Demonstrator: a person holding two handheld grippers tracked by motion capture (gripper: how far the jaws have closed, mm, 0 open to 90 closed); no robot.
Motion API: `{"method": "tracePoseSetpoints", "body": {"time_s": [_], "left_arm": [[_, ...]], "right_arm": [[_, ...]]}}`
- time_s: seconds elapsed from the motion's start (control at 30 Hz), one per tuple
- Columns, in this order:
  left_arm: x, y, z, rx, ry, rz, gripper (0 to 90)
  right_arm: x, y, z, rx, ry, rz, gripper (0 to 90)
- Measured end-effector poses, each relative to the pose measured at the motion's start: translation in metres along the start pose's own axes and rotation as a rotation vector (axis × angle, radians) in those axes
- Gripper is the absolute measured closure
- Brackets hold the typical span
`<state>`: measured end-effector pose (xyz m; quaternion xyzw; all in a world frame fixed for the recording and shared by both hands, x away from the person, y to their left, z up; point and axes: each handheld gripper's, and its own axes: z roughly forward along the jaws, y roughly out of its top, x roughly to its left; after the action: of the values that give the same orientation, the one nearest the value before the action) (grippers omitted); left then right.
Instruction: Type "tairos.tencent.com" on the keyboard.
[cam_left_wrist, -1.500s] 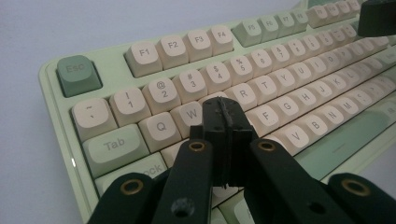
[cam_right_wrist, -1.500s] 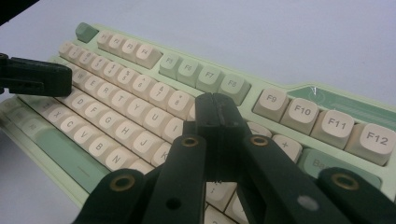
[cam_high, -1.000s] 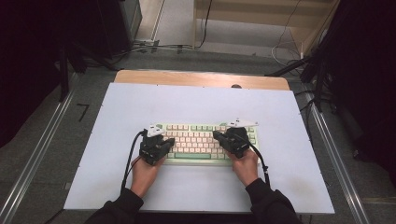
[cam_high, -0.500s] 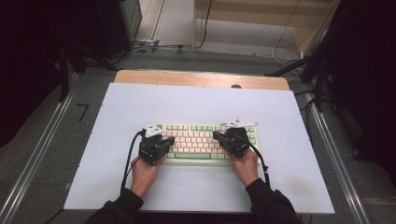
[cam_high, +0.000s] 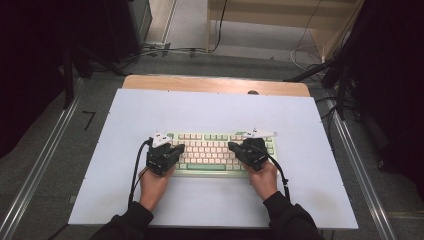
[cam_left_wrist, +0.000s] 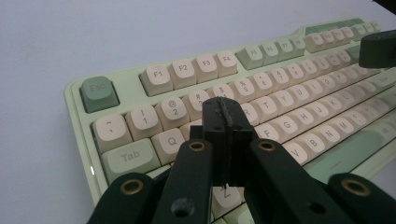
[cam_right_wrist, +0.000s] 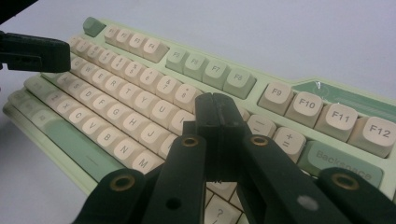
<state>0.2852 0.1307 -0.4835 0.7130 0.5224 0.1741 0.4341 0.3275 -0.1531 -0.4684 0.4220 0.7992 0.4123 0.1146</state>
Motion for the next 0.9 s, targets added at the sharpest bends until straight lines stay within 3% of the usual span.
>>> {"method": "tracePoseSetpoints", "body": {"time_s": [0.9], "left_arm": [[0.001, -0.001, 0.0, 0.002, -0.003, -0.008, 90.0]], "right_arm": [[0.01, -0.015, -0.005, 0.054, 0.006, -0.055, 87.3]]}}
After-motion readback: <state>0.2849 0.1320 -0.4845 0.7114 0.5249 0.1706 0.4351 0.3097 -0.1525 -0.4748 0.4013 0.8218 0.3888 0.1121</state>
